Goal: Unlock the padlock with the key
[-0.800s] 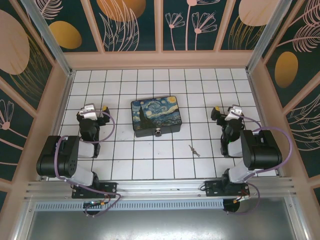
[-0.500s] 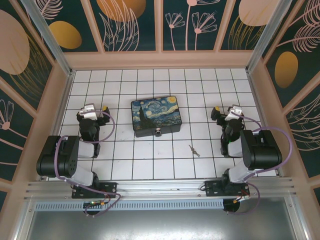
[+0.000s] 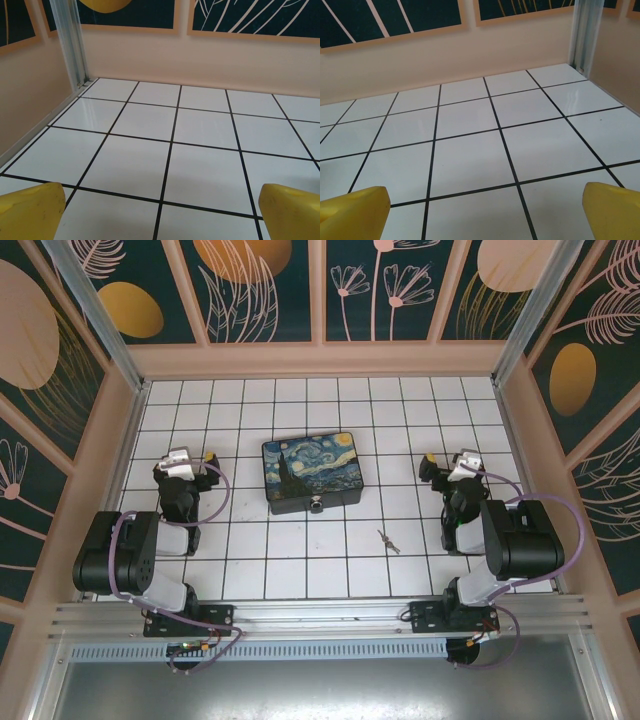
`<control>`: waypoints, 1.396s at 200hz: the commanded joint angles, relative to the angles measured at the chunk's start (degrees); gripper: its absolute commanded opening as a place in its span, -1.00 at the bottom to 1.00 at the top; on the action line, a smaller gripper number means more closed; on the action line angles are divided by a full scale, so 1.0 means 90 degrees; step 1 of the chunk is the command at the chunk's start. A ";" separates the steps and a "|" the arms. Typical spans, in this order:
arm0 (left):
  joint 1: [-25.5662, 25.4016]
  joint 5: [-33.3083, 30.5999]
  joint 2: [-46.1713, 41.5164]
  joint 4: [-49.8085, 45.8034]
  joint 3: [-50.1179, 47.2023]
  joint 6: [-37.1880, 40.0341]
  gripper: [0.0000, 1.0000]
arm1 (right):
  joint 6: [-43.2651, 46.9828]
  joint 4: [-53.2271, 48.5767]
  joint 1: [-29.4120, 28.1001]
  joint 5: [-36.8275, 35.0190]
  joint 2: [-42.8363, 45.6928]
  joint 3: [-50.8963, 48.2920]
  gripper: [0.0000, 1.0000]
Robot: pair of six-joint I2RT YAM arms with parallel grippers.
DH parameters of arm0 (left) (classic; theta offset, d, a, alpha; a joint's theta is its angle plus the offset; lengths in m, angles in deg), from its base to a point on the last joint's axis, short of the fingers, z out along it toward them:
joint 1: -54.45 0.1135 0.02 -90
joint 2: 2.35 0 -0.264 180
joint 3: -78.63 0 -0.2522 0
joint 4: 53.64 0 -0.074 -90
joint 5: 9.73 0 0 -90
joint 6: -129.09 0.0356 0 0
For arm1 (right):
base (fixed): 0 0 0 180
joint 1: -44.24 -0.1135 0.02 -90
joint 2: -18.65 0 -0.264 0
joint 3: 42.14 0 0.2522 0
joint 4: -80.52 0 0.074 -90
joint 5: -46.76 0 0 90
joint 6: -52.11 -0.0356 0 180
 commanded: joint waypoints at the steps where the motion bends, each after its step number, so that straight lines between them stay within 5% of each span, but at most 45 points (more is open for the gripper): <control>1: 0.0023 0.0042 -0.0002 0.0196 0.0043 -0.0001 0.98 | 0.0116 0.0101 0.0106 0.0375 -0.0035 0.0128 0.98; 66: 0.0021 -0.0085 -0.0104 0.0146 0.0078 -0.0054 0.98 | 0.0127 -0.0272 0.0168 0.0633 0.0127 0.0274 0.93; 93: 0.0025 -0.1034 -0.1011 -0.3470 0.1826 -0.0514 0.98 | -0.0513 -0.3991 -0.0107 -0.0051 0.1500 0.1609 0.81; 125: -0.0069 -0.0628 -0.1143 -0.6816 0.3673 -0.1740 0.98 | -0.2351 -0.7509 -0.0602 0.0962 0.2204 0.2550 0.39; 164: -0.1287 -0.0348 -0.1618 -0.9097 0.4092 -0.3122 0.97 | -0.3027 -0.9321 -0.1359 0.1539 0.3268 0.2020 0.24; 201: -0.2692 0.0131 -0.2058 -1.0749 0.4460 -0.3379 0.97 | -0.3638 -1.0457 -0.1910 0.1652 0.3897 0.1582 0.16; 247: -0.4568 0.0774 -0.2140 -1.1037 0.4653 -0.3817 0.97 | -0.3661 -0.9877 -0.2196 0.1759 0.3395 0.1219 0.18; 279: -0.5476 0.1606 -0.1564 -1.0093 0.4639 -0.4257 0.97 | -0.3608 -0.9537 -0.2232 0.2130 0.3038 0.1177 0.10</control>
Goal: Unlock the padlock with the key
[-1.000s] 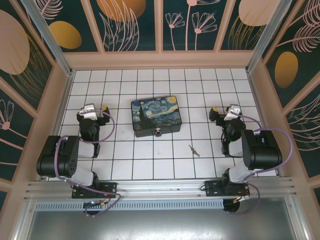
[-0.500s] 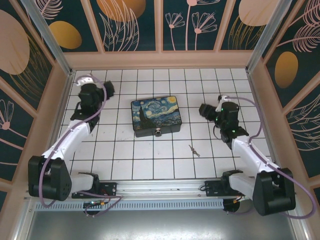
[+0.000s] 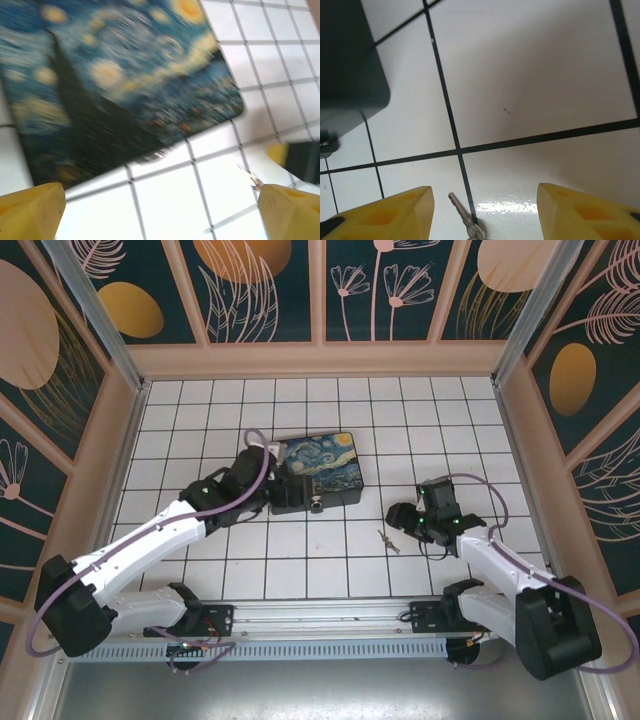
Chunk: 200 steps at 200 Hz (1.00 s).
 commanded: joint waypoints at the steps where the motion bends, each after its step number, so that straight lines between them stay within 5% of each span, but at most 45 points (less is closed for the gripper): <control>1: -0.0482 0.0739 0.0449 0.0450 0.0100 -0.0527 0.97 | -0.0043 0.0281 -0.0076 0.0336 -0.0124 -0.0093 0.09; 50: -0.0794 0.1983 0.0967 0.2284 -0.0555 -0.1196 0.97 | 0.0003 0.0673 -0.0107 0.0947 -0.0390 -0.0364 0.04; 200: -0.0585 0.2203 0.1449 0.3052 -0.1027 -0.1433 0.97 | -0.0138 0.0264 -0.0874 0.0936 -0.0412 -0.0386 -0.16</control>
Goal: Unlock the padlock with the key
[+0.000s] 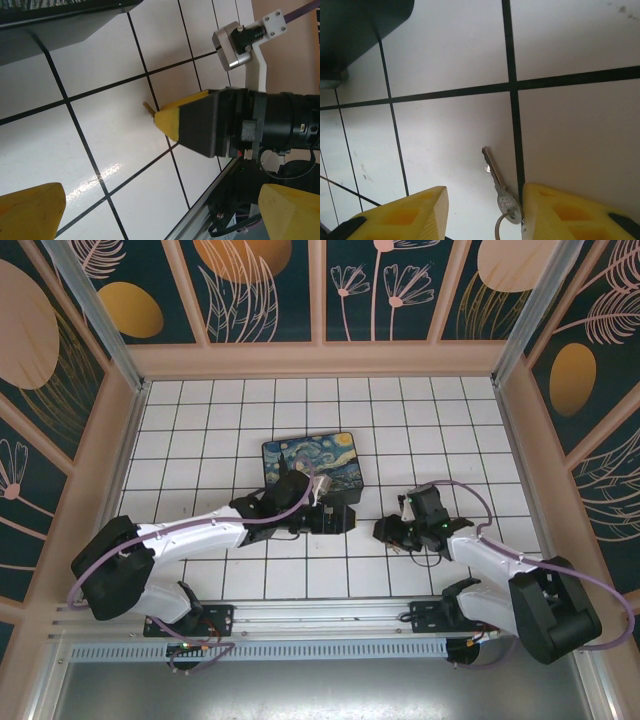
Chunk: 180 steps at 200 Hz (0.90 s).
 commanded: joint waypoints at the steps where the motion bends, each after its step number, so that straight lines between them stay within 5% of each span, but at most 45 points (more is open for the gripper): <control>1: 0.0148 0.0027 -0.0030 0.0154 -0.0060 -0.0049 0.97 | -0.0125 -0.0291 -0.0167 -0.0016 0.0008 -0.0075 -0.17; 41: 0.0383 -0.0039 -0.0205 -0.0204 0.0006 0.0190 0.97 | -0.0228 -0.0381 -0.0199 -0.0248 0.0097 -0.0075 -0.18; 180: 0.0701 -0.0322 -0.0817 -0.0767 0.0004 0.0389 0.97 | -0.0321 -0.0404 -0.0599 -0.0922 -0.0374 0.0013 -0.68</control>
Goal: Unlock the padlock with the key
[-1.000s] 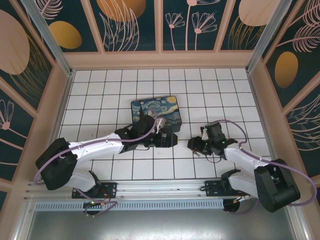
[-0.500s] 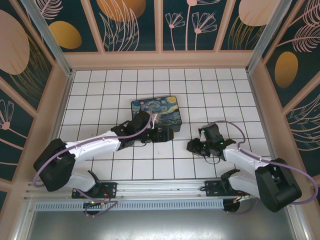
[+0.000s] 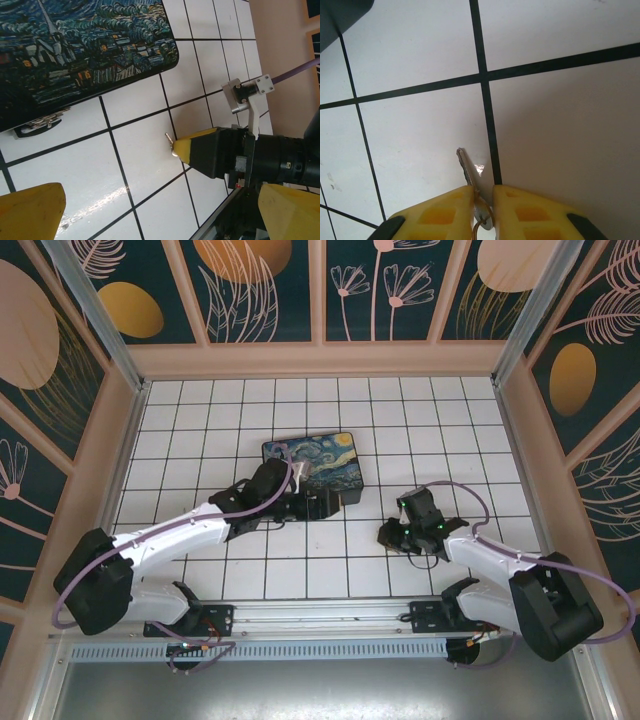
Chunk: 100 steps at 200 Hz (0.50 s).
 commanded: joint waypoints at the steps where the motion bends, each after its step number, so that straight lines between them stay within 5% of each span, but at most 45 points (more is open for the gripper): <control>1: 0.0046 -0.0070 -0.0145 -0.0178 0.0011 0.0161 0.97 | -0.0056 -0.0179 -0.0184 -0.0138 -0.0266 -0.0043 -0.69; 100: 0.0119 -0.0001 -0.0097 -0.0266 0.0055 0.0307 0.97 | 0.0045 -0.0137 -0.0214 -0.0224 -0.0034 -0.0015 -0.95</control>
